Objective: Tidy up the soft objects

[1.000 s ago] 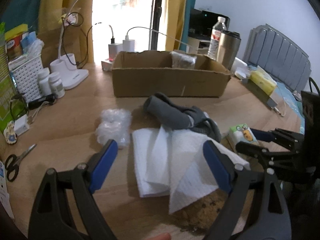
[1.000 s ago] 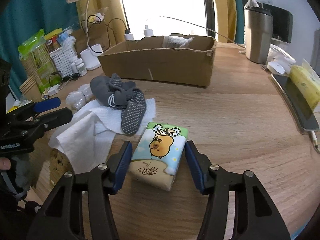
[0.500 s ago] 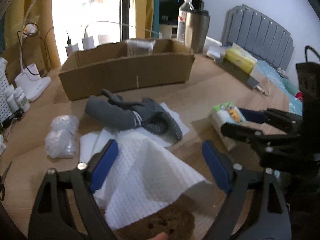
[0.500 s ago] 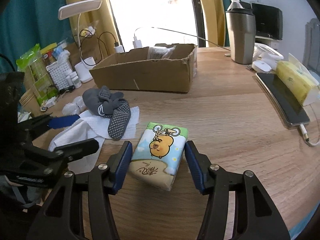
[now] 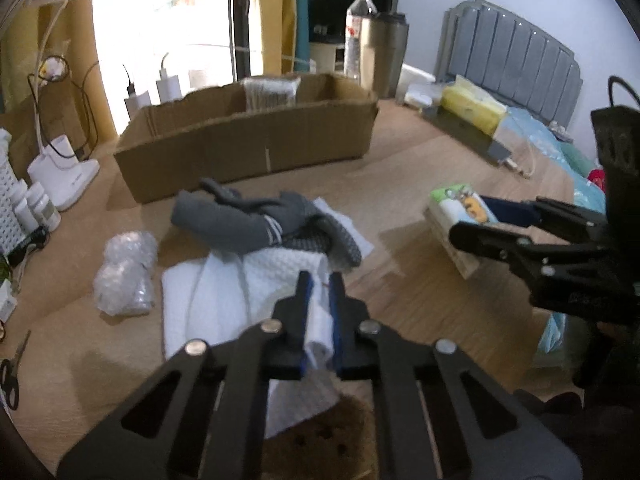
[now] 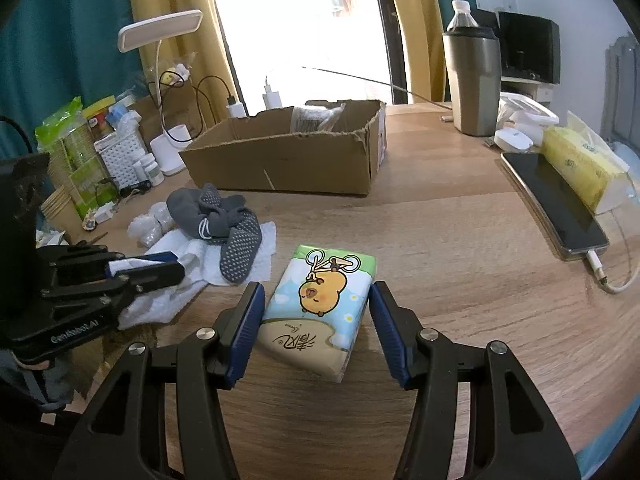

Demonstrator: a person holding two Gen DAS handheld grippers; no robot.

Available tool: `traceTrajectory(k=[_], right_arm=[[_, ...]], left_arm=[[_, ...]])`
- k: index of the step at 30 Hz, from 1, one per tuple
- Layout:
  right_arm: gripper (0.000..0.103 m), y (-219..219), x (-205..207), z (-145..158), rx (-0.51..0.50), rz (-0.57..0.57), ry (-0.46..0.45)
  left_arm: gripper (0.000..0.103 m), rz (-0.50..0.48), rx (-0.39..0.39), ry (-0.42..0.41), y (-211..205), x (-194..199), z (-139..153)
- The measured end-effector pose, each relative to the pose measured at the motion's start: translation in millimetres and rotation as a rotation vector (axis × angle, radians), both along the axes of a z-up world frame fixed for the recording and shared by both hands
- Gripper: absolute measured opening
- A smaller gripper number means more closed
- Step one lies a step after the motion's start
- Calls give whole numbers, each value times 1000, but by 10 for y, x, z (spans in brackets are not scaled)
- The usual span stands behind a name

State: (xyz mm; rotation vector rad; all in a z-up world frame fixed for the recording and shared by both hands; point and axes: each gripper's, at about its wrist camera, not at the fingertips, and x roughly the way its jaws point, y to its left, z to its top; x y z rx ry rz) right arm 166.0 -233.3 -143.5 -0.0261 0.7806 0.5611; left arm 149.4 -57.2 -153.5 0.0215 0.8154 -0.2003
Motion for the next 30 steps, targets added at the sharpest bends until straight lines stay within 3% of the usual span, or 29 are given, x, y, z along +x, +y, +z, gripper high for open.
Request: traceTrajectory(k=[16, 30], right_arm=[[58, 49, -119, 334, -9, 12, -70], [58, 84, -87, 650, 0, 20, -120]], left_arm=[[6, 36, -23, -172, 253, -295, 637], [6, 40, -14, -279, 338, -271, 1116]])
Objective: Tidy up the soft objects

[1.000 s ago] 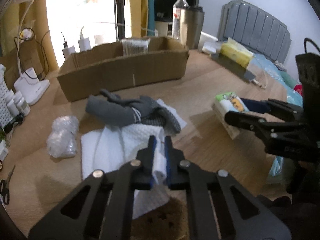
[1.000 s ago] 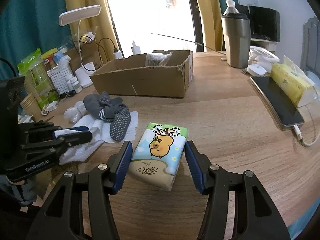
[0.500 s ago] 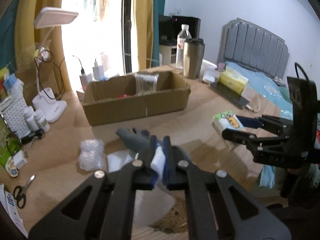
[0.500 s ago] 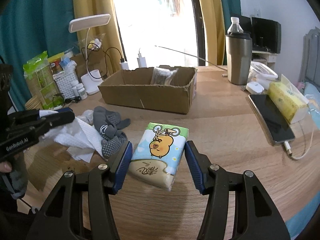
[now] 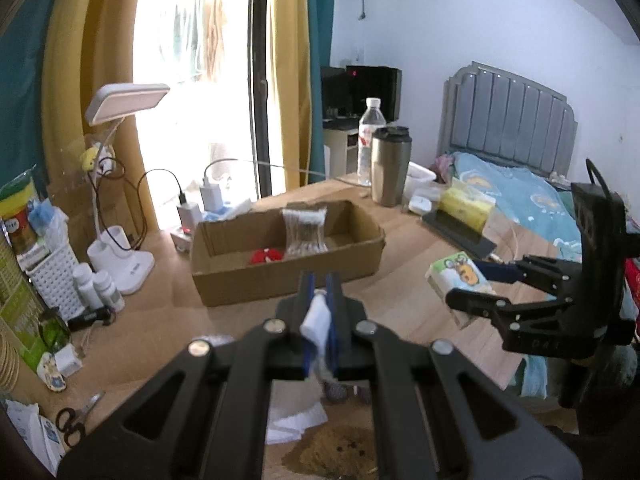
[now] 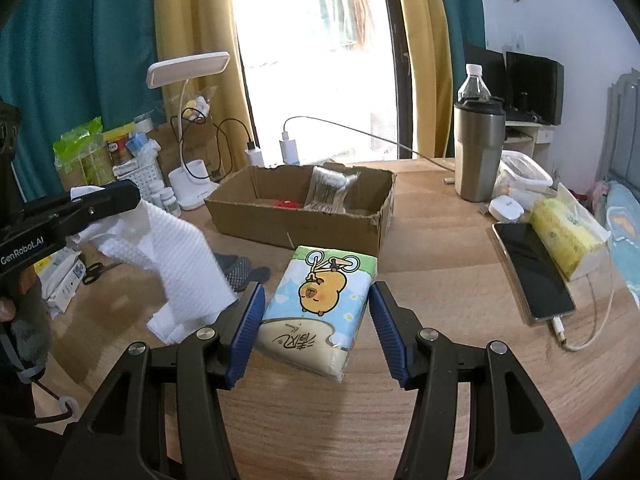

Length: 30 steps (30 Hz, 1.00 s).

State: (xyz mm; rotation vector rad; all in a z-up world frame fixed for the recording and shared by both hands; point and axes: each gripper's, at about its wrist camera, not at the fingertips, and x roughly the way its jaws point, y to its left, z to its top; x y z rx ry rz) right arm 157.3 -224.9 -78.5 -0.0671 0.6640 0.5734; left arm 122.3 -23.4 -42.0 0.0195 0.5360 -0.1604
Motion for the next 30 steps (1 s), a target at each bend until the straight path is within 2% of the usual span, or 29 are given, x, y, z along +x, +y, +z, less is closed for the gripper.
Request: traceTrajectory(k=[23, 30], right_arm=[[58, 187, 384, 397, -6, 7, -52], [57, 263, 491, 460, -11, 9, -62]], left_arm=[[6, 21, -5, -80, 313, 343, 458], [6, 34, 0, -86, 451, 472, 504]])
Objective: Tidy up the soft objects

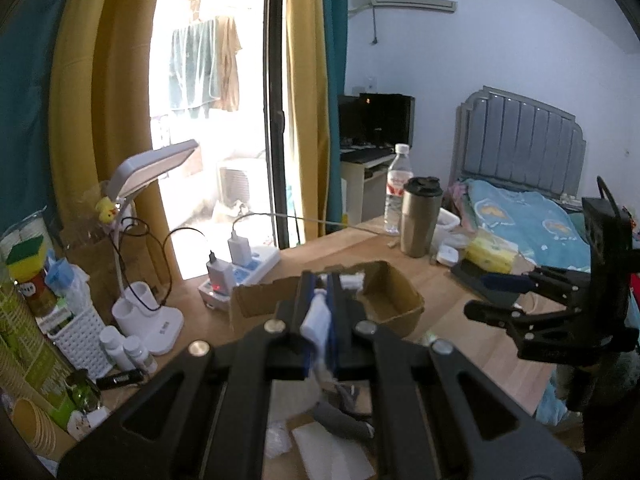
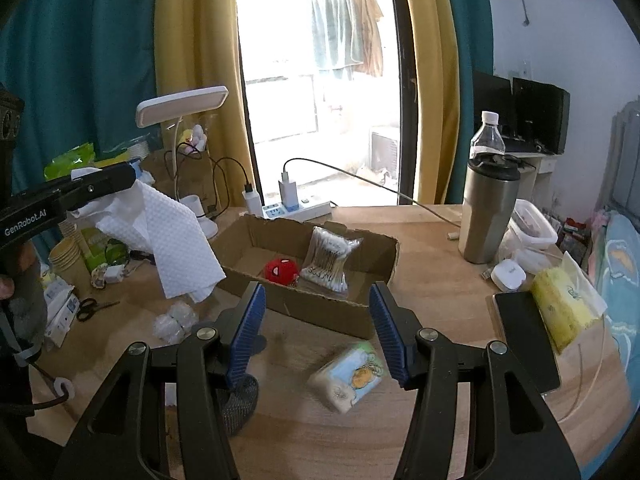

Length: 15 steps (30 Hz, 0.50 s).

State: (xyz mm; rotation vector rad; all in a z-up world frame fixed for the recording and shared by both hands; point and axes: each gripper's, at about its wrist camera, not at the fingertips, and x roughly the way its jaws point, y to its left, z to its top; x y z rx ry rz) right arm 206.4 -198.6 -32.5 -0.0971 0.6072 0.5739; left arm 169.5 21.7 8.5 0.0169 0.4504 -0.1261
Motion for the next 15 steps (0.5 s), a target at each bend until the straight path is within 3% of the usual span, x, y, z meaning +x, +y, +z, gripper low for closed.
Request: traceTrajectory(k=[4, 12, 14, 15], right_arm=[[57, 11, 43, -74, -7, -3, 19], [58, -51, 217, -519, -35, -54, 137], [60, -66, 297, -627, -46, -75, 164], [67, -67, 329, -668, -51, -81, 174]], left_arm=[[6, 5, -1, -6, 43, 38, 10], [6, 19, -21, 4, 93, 91, -72], [6, 22, -22, 9, 104, 125, -89], [6, 24, -22, 12, 114, 146, -97]])
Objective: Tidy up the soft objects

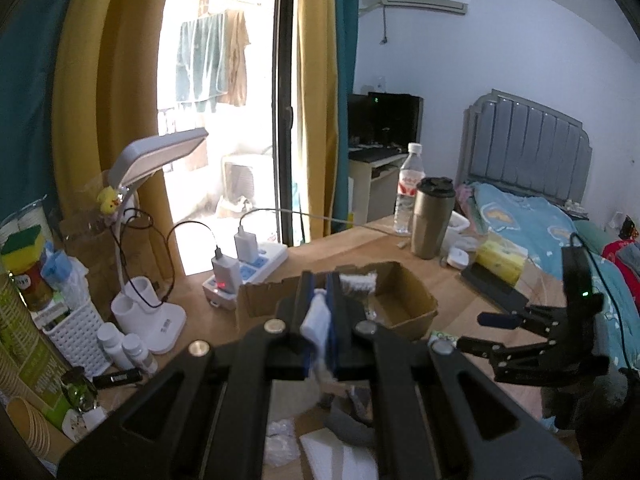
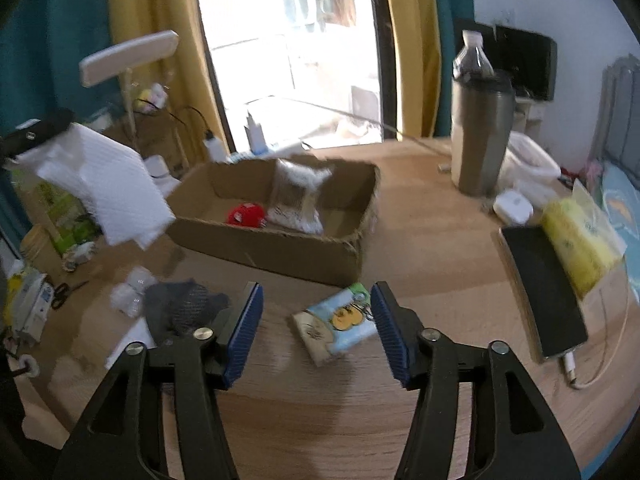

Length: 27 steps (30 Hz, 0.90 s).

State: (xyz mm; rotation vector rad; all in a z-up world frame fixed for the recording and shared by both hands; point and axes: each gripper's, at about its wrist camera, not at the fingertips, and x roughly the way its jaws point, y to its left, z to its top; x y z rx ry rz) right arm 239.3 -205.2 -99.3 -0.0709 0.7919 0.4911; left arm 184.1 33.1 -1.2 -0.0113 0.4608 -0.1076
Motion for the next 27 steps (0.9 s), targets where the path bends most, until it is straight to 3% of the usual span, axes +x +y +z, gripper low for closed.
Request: traceTrajectory(k=[5, 16, 27], right_arm=[[85, 6, 142, -221, -21, -19, 28], [88, 144, 287, -541, -91, 14, 82], [89, 236, 398, -670, -143, 27, 104]], left_arm=[[6, 3, -11, 18, 23, 86, -69], [6, 24, -71, 113, 69, 217, -493], [6, 19, -81, 145, 106, 303, -624]])
